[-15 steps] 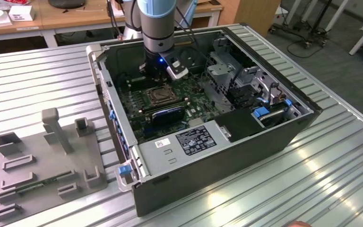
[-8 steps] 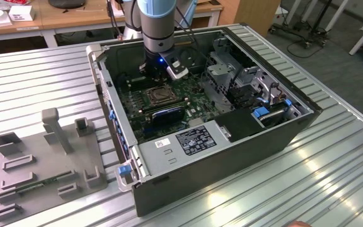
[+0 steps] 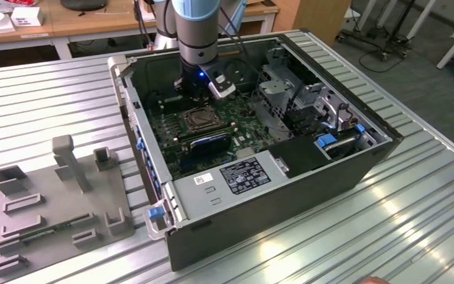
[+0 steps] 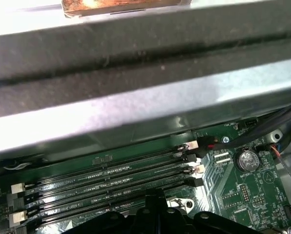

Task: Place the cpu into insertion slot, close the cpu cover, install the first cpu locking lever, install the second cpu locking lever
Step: 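Install the first cpu locking lever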

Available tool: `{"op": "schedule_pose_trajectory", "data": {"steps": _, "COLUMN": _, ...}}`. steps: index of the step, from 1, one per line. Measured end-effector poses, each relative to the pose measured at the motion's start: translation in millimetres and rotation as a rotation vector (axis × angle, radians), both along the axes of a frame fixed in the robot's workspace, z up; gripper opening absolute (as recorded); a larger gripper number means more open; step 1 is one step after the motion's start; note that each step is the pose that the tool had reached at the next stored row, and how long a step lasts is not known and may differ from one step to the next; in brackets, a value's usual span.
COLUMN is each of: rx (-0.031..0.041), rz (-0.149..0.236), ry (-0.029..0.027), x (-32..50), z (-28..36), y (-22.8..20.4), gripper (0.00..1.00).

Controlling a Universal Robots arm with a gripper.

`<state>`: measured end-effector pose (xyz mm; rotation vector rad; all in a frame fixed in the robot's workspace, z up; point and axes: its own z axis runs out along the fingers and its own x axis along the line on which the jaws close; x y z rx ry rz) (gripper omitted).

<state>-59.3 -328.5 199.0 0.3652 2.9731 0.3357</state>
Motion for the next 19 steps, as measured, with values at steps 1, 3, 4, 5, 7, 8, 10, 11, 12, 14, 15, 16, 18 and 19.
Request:
{"op": "schedule_pose_trajectory", "data": {"steps": 1, "rx": 0.0001, "rz": 0.0, "ry": 0.0, "x": 0.0, "z": 1.7, "y": 0.0, "gripper": 0.1}}
{"op": "schedule_pose_trajectory", "data": {"steps": 3, "rx": 0.0001, "rz": 0.0, "ry": -0.0001, "x": 0.0, "z": 5.1, "y": 0.0, "gripper": 0.1}}
{"op": "schedule_pose_trajectory", "data": {"steps": 4, "rx": 0.0, "rz": 0.0, "ry": 0.0, "x": 0.0, "z": 6.1, "y": 0.0, "gripper": 0.1}}
{"op": "schedule_pose_trajectory", "data": {"steps": 5, "rx": 0.0, "rz": 0.0, "ry": -0.0001, "x": 0.0, "z": 6.5, "y": 0.1, "gripper": 0.1}}
{"op": "schedule_pose_trajectory", "data": {"steps": 7, "rx": 0.0003, "rz": 0.0, "ry": -0.0011, "x": -0.5, "z": 6.6, "y": 0.2, "gripper": 0.1}}
{"op": "schedule_pose_trajectory", "data": {"steps": 8, "rx": 0.0002, "rz": 0.0, "ry": -0.0017, "x": -1.0, "z": 6.6, "y": 0.2, "gripper": 0.1}}
{"op": "schedule_pose_trajectory", "data": {"steps": 10, "rx": 0.0, "rz": 0.0, "ry": -0.0029, "x": -2.3, "z": 6.7, "y": 0.6, "gripper": 0.1}}
{"op": "schedule_pose_trajectory", "data": {"steps": 11, "rx": 0.0001, "rz": 0.0, "ry": -0.0037, "x": -3.2, "z": 6.7, "y": 0.9, "gripper": 0.1}}
{"op": "schedule_pose_trajectory", "data": {"steps": 12, "rx": 0.0002, "rz": 0.0, "ry": -0.0044, "x": -3.9, "z": 6.7, "y": 1.2, "gripper": 0.1}}
{"op": "schedule_pose_trajectory", "data": {"steps": 14, "rx": 0.0007, "rz": -0.001, "ry": -0.0055, "x": -5.0, "z": 6.7, "y": 1.8, "gripper": 0.1}}
{"op": "schedule_pose_trajectory", "data": {"steps": 15, "rx": 0.0009, "rz": -0.001, "ry": -0.0059, "x": -5.4, "z": 6.6, "y": 2.0, "gripper": 0.1}}
{"op": "schedule_pose_trajectory", "data": {"steps": 16, "rx": 0.0011, "rz": -0.002, "ry": -0.0063, "x": -5.6, "z": 6.6, "y": 2.2, "gripper": 0.1}}
{"op": "schedule_pose_trajectory", "data": {"steps": 18, "rx": 0.0013, "rz": -0.005, "ry": -0.0071, "x": -6.2, "z": 6.6, "y": 2.8, "gripper": 0.1}}
{"op": "schedule_pose_trajectory", "data": {"steps": 19, "rx": 0.0016, "rz": -0.006, "ry": -0.0076, "x": -6.5, "z": 6.6, "y": 3.2, "gripper": 0.1}}
